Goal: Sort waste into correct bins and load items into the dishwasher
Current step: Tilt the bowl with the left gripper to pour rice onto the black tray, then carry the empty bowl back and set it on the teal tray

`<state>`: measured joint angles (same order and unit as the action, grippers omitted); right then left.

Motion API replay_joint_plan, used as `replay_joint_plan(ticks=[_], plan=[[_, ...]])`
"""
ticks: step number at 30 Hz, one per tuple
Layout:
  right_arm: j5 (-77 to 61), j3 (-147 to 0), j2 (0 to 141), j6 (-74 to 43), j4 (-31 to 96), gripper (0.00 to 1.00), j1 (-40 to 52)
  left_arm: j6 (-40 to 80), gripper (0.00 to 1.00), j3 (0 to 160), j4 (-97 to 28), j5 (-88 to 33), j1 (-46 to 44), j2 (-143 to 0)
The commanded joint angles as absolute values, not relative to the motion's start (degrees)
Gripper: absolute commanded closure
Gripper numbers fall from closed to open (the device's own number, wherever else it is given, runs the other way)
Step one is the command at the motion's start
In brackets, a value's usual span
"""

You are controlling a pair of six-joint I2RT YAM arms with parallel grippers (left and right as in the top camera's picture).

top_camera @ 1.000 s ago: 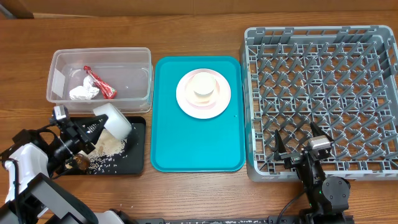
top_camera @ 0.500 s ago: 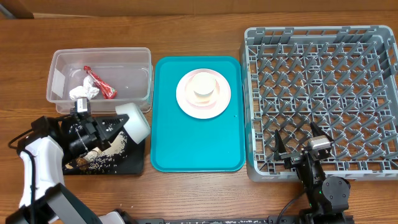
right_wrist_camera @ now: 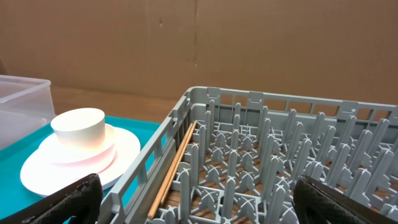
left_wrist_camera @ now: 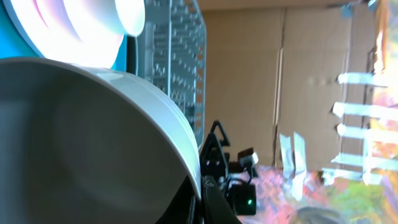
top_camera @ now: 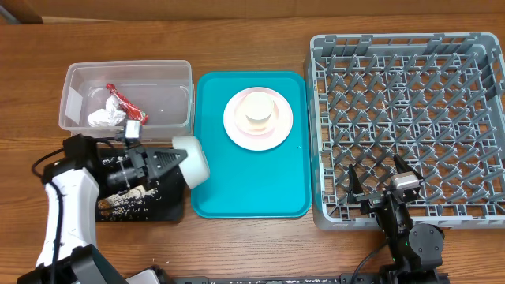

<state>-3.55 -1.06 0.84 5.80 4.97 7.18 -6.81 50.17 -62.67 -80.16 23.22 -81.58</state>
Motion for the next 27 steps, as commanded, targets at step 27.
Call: replay_joint_plan(ticks=[27], plan=[[-3.0, -0.4, 0.2, 5.8, 4.6, 0.0, 7.5, 31.5, 0.96, 50.7, -36.2, -34.8, -15.2, -80.4]])
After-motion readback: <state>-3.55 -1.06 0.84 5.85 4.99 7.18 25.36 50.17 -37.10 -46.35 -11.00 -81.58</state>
